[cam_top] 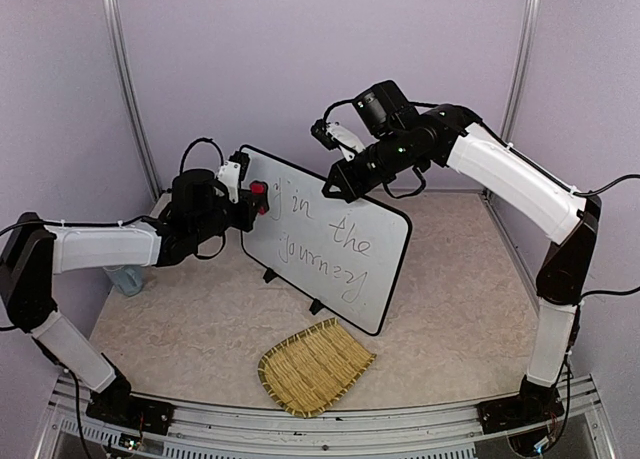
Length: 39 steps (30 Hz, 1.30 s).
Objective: Erase the whiteboard
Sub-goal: Erase the center of the whiteboard.
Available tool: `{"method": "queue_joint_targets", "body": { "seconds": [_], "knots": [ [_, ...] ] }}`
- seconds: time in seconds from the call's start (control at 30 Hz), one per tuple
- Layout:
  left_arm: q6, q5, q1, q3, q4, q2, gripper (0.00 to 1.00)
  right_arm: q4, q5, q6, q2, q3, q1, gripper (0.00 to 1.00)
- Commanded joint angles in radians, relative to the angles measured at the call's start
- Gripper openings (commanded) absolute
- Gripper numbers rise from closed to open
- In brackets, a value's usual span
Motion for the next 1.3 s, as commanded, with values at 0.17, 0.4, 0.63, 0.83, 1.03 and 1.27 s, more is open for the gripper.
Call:
{"method": "queue_joint_targets", "body": {
  "seconds": [0.17, 0.4, 0.63, 0.83, 1.03, 1.27],
  "knots": [
    [0.037, 0.021, 0.031, 0.125, -0.022, -0.066, 0.18, -0.056, -0.036, -0.060, 0.003, -0.026, 0.023, 0.00],
    [0.017, 0.064, 0.048, 0.091, -0.031, -0.028, 0.18, -0.054, -0.037, -0.060, 0.005, -0.029, 0.025, 0.00],
    [-0.018, 0.099, 0.048, 0.042, -0.017, 0.028, 0.18, -0.054, -0.036, -0.061, 0.007, -0.034, 0.026, 0.00],
    [-0.028, 0.114, 0.048, 0.042, -0.045, 0.068, 0.18, -0.053, -0.039, -0.063, 0.010, -0.031, 0.026, 0.00],
    [-0.058, 0.269, 0.077, 0.017, -0.022, 0.094, 0.18, -0.054, -0.039, -0.069, 0.011, -0.033, 0.026, 0.00],
    [-0.062, 0.333, 0.089, 0.018, -0.055, 0.131, 0.17, -0.053, -0.036, -0.071, 0.006, -0.036, 0.026, 0.00]
  ]
}}
